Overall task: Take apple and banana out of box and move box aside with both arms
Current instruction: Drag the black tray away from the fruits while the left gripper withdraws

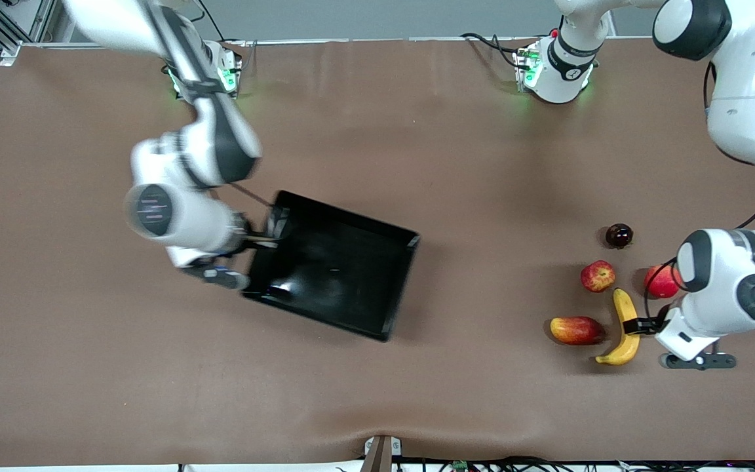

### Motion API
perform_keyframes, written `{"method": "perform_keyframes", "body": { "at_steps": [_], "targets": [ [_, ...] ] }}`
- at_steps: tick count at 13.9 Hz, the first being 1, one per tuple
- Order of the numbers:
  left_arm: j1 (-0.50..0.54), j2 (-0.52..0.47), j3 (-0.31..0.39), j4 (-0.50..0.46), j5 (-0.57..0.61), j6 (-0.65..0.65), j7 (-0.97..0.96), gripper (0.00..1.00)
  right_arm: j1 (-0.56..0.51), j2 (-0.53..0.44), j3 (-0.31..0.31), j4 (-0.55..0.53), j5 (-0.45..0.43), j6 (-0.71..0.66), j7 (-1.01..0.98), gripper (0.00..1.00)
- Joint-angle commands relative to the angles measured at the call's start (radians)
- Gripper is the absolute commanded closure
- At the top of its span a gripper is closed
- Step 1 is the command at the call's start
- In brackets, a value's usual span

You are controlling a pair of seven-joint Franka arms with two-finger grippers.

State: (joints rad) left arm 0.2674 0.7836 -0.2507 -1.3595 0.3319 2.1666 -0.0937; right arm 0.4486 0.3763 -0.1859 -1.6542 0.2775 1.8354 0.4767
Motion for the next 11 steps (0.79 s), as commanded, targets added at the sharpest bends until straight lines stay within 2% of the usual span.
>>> {"method": "perform_keyframes", "body": {
  "at_steps": [1,4,6,8,11],
  "targets": [
    [0.003,-0.137,-0.019,-0.027,0.01,-0.082,0.003,0.0,-0.137,-0.076,0.019,-0.032,-0.061,-0.079,-0.156,1.0],
    [0.012,-0.266,-0.053,-0.032,-0.023,-0.178,0.005,0.0,-0.31,-0.086,0.019,-0.032,-0.093,-0.097,-0.367,1.0],
    [0.016,-0.354,-0.047,-0.023,-0.169,-0.302,0.002,0.0,-0.451,-0.073,0.019,-0.033,-0.095,-0.088,-0.531,1.0],
    [0.012,-0.443,-0.047,-0.024,-0.186,-0.391,-0.015,0.0,-0.563,-0.018,0.019,-0.035,-0.095,-0.046,-0.715,1.0],
    [0.01,-0.552,-0.056,-0.026,-0.223,-0.494,-0.012,0.0,-0.652,0.064,0.019,-0.041,-0.098,0.003,-0.812,1.0]
  ]
}}
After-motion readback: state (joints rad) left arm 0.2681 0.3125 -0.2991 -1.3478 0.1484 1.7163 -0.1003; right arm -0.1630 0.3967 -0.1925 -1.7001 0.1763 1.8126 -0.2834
